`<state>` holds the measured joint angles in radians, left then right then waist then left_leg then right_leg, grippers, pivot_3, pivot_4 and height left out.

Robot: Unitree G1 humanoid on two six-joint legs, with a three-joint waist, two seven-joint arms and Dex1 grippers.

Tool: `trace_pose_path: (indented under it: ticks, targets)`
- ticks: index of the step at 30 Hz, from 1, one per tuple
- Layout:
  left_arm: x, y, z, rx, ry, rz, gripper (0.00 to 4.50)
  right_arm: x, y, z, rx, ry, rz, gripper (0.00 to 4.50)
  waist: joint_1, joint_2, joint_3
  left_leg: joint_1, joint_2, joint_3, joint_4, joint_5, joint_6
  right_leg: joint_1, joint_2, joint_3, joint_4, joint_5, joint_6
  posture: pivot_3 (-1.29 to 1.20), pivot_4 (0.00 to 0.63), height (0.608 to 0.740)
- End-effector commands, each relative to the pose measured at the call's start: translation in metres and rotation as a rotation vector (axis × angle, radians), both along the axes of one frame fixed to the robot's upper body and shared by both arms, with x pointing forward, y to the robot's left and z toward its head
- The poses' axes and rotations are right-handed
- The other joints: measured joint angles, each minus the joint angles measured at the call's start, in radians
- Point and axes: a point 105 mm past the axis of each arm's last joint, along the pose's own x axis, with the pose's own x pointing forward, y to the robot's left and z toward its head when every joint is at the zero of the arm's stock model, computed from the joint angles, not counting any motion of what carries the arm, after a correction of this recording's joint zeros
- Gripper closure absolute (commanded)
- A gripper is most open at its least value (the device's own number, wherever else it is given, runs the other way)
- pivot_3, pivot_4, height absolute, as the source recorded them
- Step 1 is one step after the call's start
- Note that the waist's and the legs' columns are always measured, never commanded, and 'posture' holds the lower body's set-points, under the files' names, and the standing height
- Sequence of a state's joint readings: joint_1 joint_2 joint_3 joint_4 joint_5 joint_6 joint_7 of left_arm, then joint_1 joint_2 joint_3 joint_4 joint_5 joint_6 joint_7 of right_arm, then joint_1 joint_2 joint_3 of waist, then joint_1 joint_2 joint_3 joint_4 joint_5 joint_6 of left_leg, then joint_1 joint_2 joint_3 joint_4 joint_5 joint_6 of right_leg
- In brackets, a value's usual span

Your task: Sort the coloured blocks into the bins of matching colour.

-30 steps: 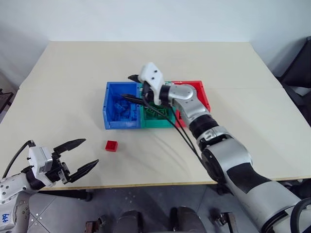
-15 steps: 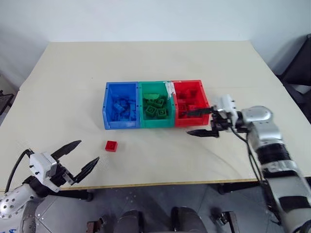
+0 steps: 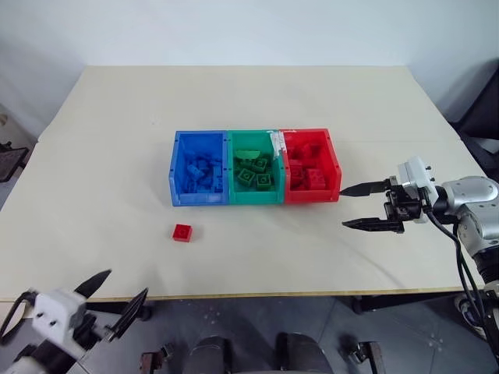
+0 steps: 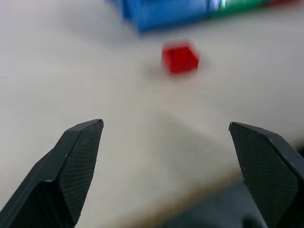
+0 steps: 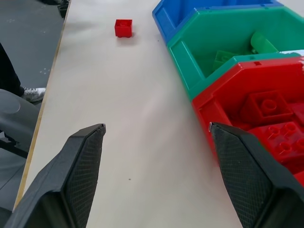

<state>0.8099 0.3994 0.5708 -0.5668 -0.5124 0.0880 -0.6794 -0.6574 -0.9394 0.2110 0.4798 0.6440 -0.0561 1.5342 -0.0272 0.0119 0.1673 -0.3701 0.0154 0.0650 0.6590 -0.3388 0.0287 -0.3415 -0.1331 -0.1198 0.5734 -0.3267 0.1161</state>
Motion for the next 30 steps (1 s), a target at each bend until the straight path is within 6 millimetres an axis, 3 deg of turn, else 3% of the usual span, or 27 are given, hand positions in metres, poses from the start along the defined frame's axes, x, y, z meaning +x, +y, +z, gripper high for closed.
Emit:
trace_pose_path:
  ticks: [1,5,16,21,30]
  targets:
    - [-0.014,-0.002,0.013,0.006,-0.012,-0.063,0.0,-0.006,0.004,0.005,0.006,0.013,0.084,0.85,0.005,0.001,0.001,0.0,0.0,0.0,0.0,0.0,0.0,0.0,0.0,0.0,0.0,-0.001,-0.002,0.0,0.15,0.74]
    - [-0.006,-0.003,0.02,0.012,-0.048,-0.088,0.0,-0.002,0.01,0.005,0.009,0.009,0.097,0.85,0.014,0.001,0.001,0.0,-0.001,-0.001,0.0,-0.003,-0.001,-0.001,0.0,0.001,-0.004,-0.005,-0.01,0.0,0.15,0.74]
    - [0.078,-0.045,0.013,0.004,-0.097,-0.151,0.0,-0.018,0.011,0.008,0.036,-0.002,0.149,0.85,0.024,0.0,0.0,0.002,-0.001,-0.002,0.003,0.001,0.004,0.002,0.0,0.0,0.011,-0.002,-0.004,0.0,0.15,0.74]
    - [0.105,-0.058,0.005,0.005,-0.07,-0.157,0.0,-0.027,0.012,0.014,0.074,-0.015,0.174,0.85,0.024,0.0,0.0,0.002,-0.001,-0.001,0.004,0.002,0.004,0.003,0.001,-0.003,0.014,0.0,0.001,0.0,0.15,0.74]
    - [0.145,-0.072,-0.005,0.016,-0.031,-0.169,0.0,-0.034,0.009,0.006,0.086,-0.005,0.154,0.85,0.036,0.0,0.0,0.001,-0.001,-0.002,0.006,0.003,0.004,0.004,0.0,-0.007,0.014,0.002,0.004,0.0,0.15,0.74]
